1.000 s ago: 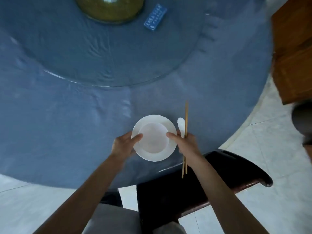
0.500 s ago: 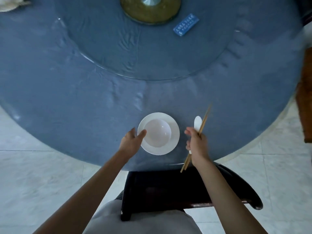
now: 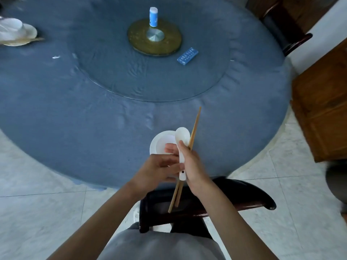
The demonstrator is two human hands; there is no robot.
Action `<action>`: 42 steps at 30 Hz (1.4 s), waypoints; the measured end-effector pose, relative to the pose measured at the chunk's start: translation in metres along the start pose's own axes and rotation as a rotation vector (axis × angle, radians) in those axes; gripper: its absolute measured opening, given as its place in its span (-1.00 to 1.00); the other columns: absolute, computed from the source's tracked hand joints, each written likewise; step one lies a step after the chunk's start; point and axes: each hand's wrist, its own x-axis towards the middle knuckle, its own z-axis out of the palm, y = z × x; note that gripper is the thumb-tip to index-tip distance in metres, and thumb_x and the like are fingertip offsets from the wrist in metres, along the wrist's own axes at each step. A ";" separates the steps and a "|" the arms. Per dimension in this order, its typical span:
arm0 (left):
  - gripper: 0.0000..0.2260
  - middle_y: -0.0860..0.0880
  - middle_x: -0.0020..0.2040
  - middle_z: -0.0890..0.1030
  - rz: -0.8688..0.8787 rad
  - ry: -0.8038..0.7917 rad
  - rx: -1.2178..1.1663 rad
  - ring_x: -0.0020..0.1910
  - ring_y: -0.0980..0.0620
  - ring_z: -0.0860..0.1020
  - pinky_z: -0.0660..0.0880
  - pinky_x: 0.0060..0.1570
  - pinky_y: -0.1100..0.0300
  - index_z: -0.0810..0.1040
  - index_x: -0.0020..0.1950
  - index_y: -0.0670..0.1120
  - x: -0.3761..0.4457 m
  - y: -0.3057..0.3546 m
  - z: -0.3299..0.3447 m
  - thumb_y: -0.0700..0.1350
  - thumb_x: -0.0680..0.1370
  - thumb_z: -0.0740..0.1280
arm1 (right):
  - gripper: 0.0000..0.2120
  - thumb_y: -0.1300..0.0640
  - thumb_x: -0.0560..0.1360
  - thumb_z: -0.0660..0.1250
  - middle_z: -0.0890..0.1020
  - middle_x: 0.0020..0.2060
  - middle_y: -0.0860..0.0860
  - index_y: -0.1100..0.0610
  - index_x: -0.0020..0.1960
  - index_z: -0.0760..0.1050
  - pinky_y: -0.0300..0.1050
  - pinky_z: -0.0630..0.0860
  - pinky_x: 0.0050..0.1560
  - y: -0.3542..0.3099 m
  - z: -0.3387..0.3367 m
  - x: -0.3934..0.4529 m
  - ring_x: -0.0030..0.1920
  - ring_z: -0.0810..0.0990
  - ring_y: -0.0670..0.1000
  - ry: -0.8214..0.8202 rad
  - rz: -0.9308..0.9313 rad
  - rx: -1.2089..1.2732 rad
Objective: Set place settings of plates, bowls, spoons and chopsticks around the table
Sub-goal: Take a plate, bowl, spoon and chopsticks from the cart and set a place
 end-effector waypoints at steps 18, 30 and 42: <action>-0.88 -0.24 -0.02 0.76 -0.070 0.231 -0.274 -0.07 -0.03 0.71 0.65 -0.11 0.18 0.79 0.05 -0.11 0.029 -0.041 0.028 -0.22 0.56 0.47 | -0.91 0.09 0.55 0.47 0.76 -0.14 0.08 0.03 -0.03 0.76 -0.21 0.62 -0.06 0.017 -0.052 0.008 -0.18 0.63 -0.08 -0.011 0.003 -0.019; -0.83 0.01 -0.03 0.76 -0.146 0.381 -0.468 -0.02 0.15 0.70 0.63 -0.10 0.27 0.77 0.09 -0.11 0.048 -0.061 0.058 -0.10 0.54 0.49 | -0.90 0.07 0.53 0.49 0.76 -0.16 0.00 0.08 -0.04 0.75 -0.15 0.64 0.02 0.014 -0.095 0.046 -0.15 0.70 -0.05 -0.096 0.049 -0.130; -0.88 -0.11 -0.22 0.76 -0.184 0.728 -0.194 -0.26 0.04 0.67 0.62 -0.17 0.16 0.79 -0.16 -0.06 0.074 -0.110 0.025 -0.16 0.36 0.66 | -0.90 0.14 0.52 0.46 0.69 -0.29 0.01 0.08 -0.17 0.62 0.03 0.61 -0.10 0.045 -0.113 0.131 -0.27 0.62 0.02 -0.015 -0.011 -0.635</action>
